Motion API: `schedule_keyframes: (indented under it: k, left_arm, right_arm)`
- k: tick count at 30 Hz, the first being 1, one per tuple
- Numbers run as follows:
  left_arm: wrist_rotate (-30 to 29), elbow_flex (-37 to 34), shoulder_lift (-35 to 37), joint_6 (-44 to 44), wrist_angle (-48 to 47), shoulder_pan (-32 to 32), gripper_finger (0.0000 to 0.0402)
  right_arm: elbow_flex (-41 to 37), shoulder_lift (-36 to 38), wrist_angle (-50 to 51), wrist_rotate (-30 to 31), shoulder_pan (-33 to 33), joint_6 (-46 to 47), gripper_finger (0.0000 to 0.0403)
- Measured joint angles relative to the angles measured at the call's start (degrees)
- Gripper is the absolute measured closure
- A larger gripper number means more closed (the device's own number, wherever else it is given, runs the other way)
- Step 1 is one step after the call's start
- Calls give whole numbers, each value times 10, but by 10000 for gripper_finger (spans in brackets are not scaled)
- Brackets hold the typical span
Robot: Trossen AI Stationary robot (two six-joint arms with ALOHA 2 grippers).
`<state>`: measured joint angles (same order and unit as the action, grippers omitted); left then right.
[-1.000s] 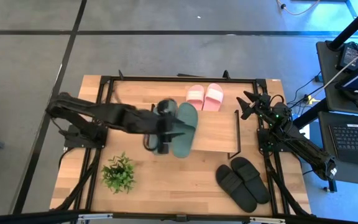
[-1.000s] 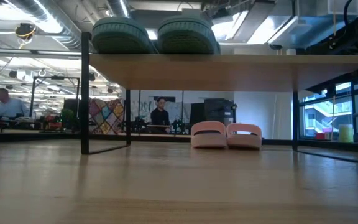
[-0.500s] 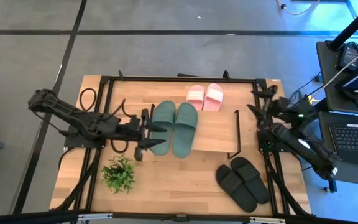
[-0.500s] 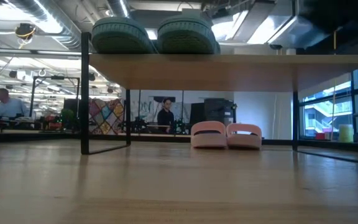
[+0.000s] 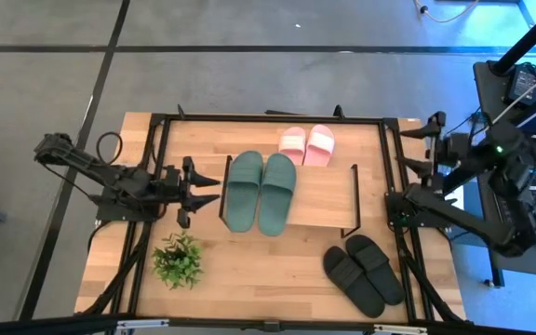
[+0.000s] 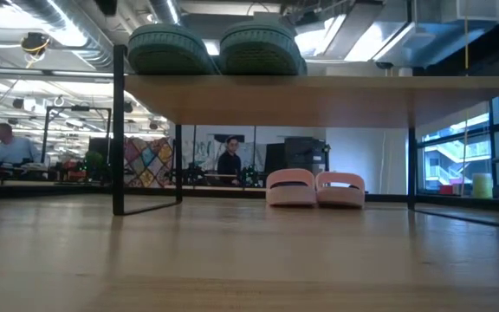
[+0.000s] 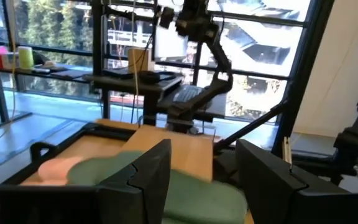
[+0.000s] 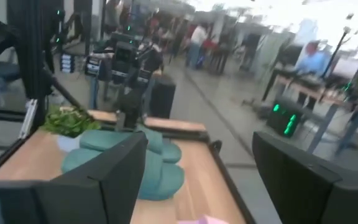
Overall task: Pick and place slides into the shelf
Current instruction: Put the left black slipper under the shelf
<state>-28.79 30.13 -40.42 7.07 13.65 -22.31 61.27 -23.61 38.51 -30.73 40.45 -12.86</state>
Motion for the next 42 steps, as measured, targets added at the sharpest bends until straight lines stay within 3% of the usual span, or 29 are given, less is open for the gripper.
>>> schedule_keyframes:
  k: [7,14,22,28,31,42]
  left_arm:
    - [-8,-60,56,0,0,0,231]
    - [-28,-89,77,1,1,0,231]
    - [-36,-91,76,2,-1,0,231]
    - [-36,-91,76,0,-6,0,231]
    - [-37,-91,80,-1,-14,0,231]
    - [-46,-91,80,-27,-15,0,231]
  right_arm:
    - [114,-139,56,-6,-28,-53,111]
    - [189,-274,66,-2,-143,-54,111]
    - [261,-385,116,189,-379,-50,111]
    - [298,-443,206,351,-562,49,111]
    - [301,-478,239,403,-632,108,111]
    - [302,-642,356,407,-800,330,111]
